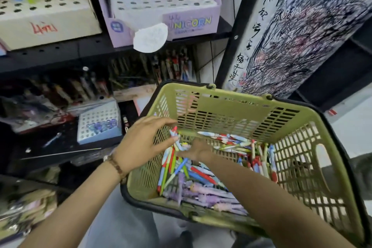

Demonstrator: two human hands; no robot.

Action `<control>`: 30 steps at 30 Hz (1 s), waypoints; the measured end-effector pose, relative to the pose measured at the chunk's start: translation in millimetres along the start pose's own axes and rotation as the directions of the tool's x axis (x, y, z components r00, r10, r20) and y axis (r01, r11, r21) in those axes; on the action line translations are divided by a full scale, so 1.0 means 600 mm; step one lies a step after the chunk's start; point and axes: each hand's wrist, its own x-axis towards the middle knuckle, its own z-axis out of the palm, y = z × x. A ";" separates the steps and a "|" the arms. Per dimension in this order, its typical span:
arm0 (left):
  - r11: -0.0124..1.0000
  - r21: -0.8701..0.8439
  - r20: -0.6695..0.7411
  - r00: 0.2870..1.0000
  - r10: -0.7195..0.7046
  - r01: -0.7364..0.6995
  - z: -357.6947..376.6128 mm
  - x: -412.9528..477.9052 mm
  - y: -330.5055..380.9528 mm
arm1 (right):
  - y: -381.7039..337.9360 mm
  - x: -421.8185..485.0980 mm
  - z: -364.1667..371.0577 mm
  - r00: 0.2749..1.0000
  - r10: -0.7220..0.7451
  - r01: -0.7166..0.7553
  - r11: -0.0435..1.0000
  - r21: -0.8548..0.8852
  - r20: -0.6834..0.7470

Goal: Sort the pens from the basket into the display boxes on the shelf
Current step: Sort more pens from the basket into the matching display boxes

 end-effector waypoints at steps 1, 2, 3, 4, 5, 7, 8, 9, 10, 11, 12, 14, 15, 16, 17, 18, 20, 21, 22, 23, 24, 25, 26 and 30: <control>1.000 -0.004 0.002 1.000 0.007 -0.007 0.001 0.000 -0.003 | -0.008 0.001 0.007 1.000 -0.014 0.014 1.000 -0.027 0.001; 1.000 -0.005 0.000 1.000 0.016 -0.016 0.002 0.000 -0.005 | -0.015 0.000 0.012 0.999 -0.021 0.022 0.999 -0.034 0.028; 1.000 -0.002 -0.005 1.000 0.022 -0.022 0.003 0.000 -0.006 | -0.017 0.001 0.016 0.997 -0.030 0.032 0.999 -0.030 0.070; 1.000 0.001 -0.007 1.000 0.028 -0.028 0.004 0.000 -0.007 | -0.017 0.001 0.017 0.994 -0.034 0.036 0.999 -0.012 0.107; 1.000 0.003 -0.007 1.000 0.029 -0.029 0.004 -0.001 -0.009 | -0.012 -0.001 0.016 0.991 -0.030 0.028 0.999 0.018 0.134; 1.000 0.003 -0.006 1.000 0.027 -0.027 0.005 -0.001 -0.011 | 0.003 -0.013 0.009 0.984 -0.020 -0.005 0.990 0.144 0.174; 1.000 -0.001 -0.005 1.000 0.028 -0.028 0.005 -0.001 -0.011 | 0.012 -0.024 0.005 0.981 -0.021 -0.020 0.977 0.211 0.191; 1.000 -0.007 -0.003 1.000 0.028 -0.028 0.006 0.000 -0.009 | 0.021 -0.035 -0.002 0.978 -0.037 -0.018 0.965 0.262 0.203; 1.000 -0.011 -0.003 1.000 0.026 -0.027 0.006 0.000 -0.006 | 0.028 -0.047 -0.012 0.978 -0.057 -0.008 0.951 0.309 0.199; 1.000 -0.012 -0.004 1.000 0.021 -0.021 0.005 0.001 -0.004 | 0.033 -0.060 -0.025 0.980 -0.089 0.018 0.931 0.365 0.177; 1.000 -0.006 -0.002 1.000 0.015 -0.015 0.004 0.002 -0.002 | 0.038 -0.074 -0.040 0.982 -0.129 0.058 0.898 0.436 0.135; 1.000 0.022 0.008 1.000 0.004 -0.004 0.003 0.003 0.001 | 0.043 -0.105 -0.073 0.983 -0.180 0.136 0.827 0.545 0.028; 1.000 0.011 0.014 1.000 -0.006 0.006 0.004 0.005 0.004 | 0.044 -0.118 -0.090 0.981 -0.191 0.172 0.789 0.590 -0.031; 0.998 -0.054 0.027 1.000 -0.015 0.017 0.006 0.008 0.011 | 0.043 -0.132 -0.106 0.979 -0.189 0.196 0.745 0.637 -0.080; 0.982 -0.182 0.061 0.997 -0.036 0.047 0.008 0.011 0.022 | 0.039 -0.146 -0.121 0.977 -0.175 0.212 0.702 0.680 -0.125; 0.938 -0.334 0.114 0.991 -0.064 0.099 0.010 0.016 0.036 | 0.034 -0.159 -0.135 0.971 -0.168 0.239 0.664 0.709 -0.170; 0.886 -0.417 0.249 0.963 -0.102 0.201 0.015 0.033 0.058 | 0.025 -0.182 -0.156 0.943 -0.203 0.333 0.629 0.703 -0.265; 0.930 -0.299 0.317 0.942 -0.114 0.213 0.017 0.045 0.065 | 0.023 -0.191 -0.163 0.925 -0.232 0.378 0.632 0.677 -0.300; 0.966 -0.151 0.371 0.918 -0.139 0.208 0.018 0.055 0.068 | 0.022 -0.200 -0.168 0.915 -0.243 0.401 0.634 0.661 -0.321; 0.981 -0.062 0.403 0.904 -0.143 0.183 0.020 0.063 0.068 | 0.021 -0.205 -0.171 0.916 -0.229 0.399 0.626 0.670 -0.331; 0.983 -0.072 0.421 0.899 -0.121 0.166 0.021 0.071 0.067 | 0.022 -0.210 -0.173 0.922 -0.198 0.383 0.598 0.704 -0.334; 0.977 -0.144 0.436 0.896 -0.080 0.157 0.020 0.074 0.068 | 0.023 -0.213 -0.174 0.930 -0.159 0.361 0.556 0.749 -0.330; 0.964 -0.219 0.452 0.891 -0.036 0.150 0.020 0.075 0.067 | 0.024 -0.217 -0.175 0.940 -0.122 0.335 0.504 0.796 -0.318; 0.921 -0.377 0.421 0.904 0.072 0.102 0.008 0.064 0.049 | 0.040 -0.233 -0.189 0.952 0.014 0.279 0.359 0.891 -0.305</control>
